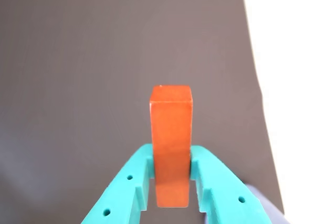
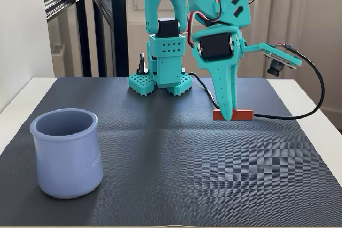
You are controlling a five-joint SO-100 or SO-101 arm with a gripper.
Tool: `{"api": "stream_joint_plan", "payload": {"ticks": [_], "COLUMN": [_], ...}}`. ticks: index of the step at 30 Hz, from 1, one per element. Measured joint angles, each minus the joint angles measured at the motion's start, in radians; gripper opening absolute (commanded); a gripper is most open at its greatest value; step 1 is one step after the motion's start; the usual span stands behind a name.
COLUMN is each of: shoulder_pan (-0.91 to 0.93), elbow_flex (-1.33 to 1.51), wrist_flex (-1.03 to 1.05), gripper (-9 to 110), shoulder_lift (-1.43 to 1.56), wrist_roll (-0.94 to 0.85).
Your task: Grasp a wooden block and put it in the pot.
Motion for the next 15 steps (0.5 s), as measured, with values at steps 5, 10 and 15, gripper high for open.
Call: {"api": "stream_joint_plan", "payload": {"ticks": [5,10,15], "shoulder_pan": [0.163,0.316,0.433], "elbow_flex": [0.002,-0.041,-0.112], "wrist_flex": [0.0,0.0,0.0], "gripper": [3,3,3], "shoulder_lift": [0.066,0.078,0.078], "wrist_roll": [-0.086,-0.15,-0.195]}}
